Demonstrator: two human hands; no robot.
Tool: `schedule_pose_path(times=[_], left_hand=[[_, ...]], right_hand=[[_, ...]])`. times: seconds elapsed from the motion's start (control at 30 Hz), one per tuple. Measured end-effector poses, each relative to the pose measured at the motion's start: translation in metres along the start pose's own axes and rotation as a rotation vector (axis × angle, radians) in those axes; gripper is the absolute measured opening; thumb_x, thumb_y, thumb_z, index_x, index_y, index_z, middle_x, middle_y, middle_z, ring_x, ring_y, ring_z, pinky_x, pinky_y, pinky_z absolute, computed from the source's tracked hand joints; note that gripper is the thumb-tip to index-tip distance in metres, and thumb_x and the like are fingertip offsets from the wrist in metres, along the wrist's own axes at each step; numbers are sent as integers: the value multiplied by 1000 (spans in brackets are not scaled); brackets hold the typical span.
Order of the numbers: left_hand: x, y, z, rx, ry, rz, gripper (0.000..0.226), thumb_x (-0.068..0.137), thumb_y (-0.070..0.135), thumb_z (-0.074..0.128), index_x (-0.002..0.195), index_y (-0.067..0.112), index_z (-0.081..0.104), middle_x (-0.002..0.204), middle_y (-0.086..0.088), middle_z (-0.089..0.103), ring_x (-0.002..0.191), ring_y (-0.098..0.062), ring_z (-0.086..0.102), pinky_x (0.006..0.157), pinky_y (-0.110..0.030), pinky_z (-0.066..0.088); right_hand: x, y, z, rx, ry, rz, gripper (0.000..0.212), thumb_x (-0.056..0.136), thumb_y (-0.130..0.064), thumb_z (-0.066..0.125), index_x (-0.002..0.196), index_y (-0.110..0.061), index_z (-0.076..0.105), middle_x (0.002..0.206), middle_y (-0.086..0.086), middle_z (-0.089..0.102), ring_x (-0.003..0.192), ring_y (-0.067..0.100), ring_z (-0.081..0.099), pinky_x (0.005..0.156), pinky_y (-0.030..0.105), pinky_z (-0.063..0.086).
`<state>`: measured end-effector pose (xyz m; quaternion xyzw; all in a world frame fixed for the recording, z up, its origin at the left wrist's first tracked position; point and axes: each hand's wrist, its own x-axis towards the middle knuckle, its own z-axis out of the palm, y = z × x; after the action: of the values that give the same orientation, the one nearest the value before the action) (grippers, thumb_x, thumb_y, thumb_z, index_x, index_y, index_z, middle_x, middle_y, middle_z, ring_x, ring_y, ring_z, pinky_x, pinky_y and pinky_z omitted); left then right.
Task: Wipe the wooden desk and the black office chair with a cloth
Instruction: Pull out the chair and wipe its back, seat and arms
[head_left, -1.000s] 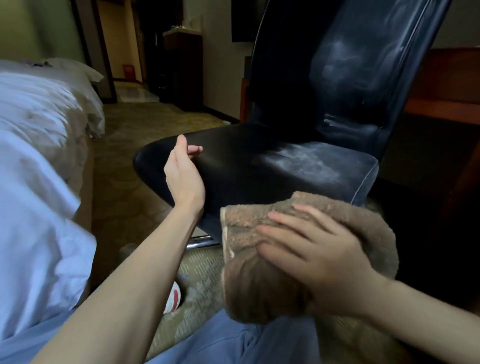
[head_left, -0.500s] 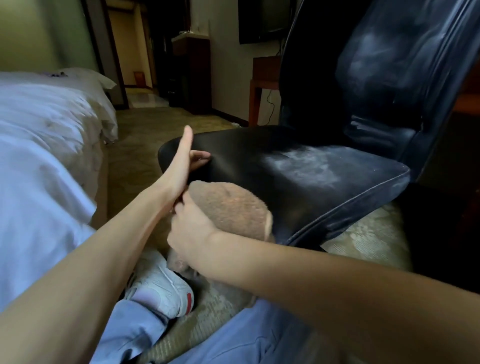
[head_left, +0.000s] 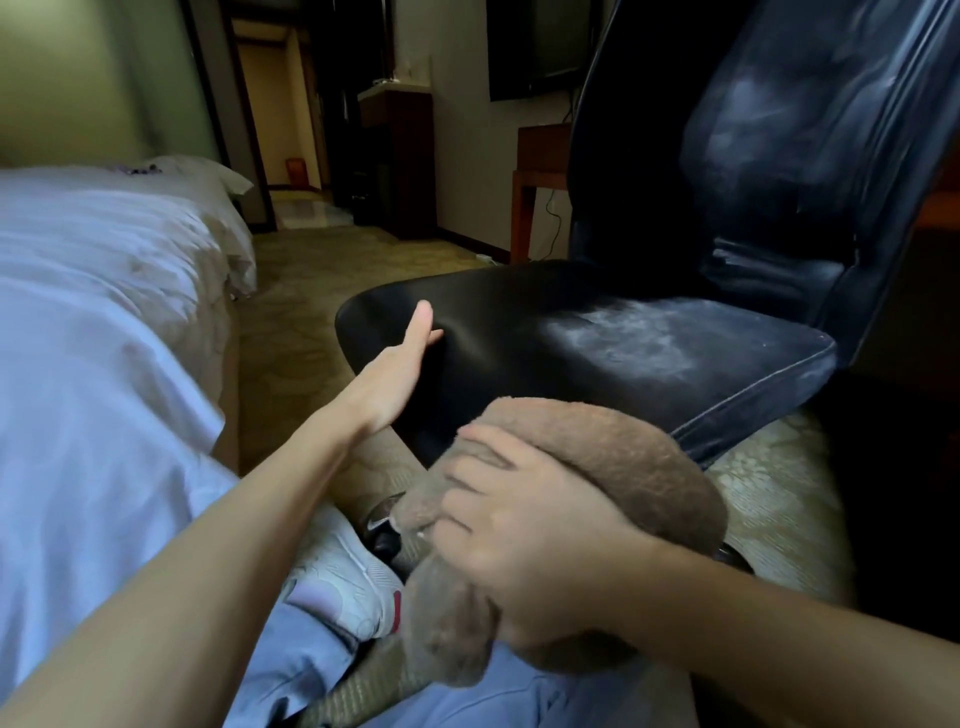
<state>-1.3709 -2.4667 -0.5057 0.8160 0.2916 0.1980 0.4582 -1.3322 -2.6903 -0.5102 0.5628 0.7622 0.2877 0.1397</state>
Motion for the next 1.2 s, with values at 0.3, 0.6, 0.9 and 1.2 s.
schedule_pose_path(times=[0.3,0.6,0.9,1.2], left_hand=[[-2,-25,22,449,191,174,72,101,72,21,162,35,26,170,11,23,159,-14,8,130,-43,6],[13,2,39,514,102,110,67,109,41,38,165,16,11,172,-15,-8,158,-27,-15,126,-41,-6],[26,-7,18,537,139,-52,73,109,29,48,164,8,6,172,-15,-7,158,-32,-11,127,-44,-3],[11,-14,10,317,197,35,67,110,49,28,165,14,12,173,-4,2,159,-16,-9,126,-36,-6]], right_hand=[[-76,71,68,191,780,250,40,102,-33,45,109,-9,77,125,7,71,122,28,64,103,59,44],[-28,37,86,177,1004,406,48,101,-51,39,115,-18,71,129,4,70,128,25,61,110,54,40],[-2,44,89,-30,953,295,25,96,-18,60,116,-16,75,129,10,70,124,30,64,113,51,42],[-115,125,122,-144,756,522,41,96,-32,54,132,-11,58,135,15,66,125,33,63,111,59,41]])
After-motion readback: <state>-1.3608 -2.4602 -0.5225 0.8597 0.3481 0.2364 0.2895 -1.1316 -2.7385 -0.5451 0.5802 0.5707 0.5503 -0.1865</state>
